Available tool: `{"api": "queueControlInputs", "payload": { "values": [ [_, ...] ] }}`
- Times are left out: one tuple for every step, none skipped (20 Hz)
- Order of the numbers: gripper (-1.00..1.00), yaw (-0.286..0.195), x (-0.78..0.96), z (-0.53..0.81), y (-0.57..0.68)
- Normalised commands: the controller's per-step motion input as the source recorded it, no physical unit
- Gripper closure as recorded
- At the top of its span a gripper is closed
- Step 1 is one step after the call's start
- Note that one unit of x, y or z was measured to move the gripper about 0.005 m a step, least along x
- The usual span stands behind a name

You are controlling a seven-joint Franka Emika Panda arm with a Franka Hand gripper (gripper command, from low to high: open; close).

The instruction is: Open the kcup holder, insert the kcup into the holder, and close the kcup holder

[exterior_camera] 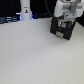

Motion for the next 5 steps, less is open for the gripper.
{"api": "queueControlInputs", "payload": {
  "values": [
    [-1.00, 0.077, -0.09, 0.79, 0.39],
    [-1.00, 0.059, -0.10, 0.74, 0.36],
    [-1.00, 0.006, -0.04, 0.62, 0.23],
    [-1.00, -0.008, 0.03, 0.82, 0.12],
    [-1.00, -0.006, 0.00, 0.13, 0.03]
  ]
}}
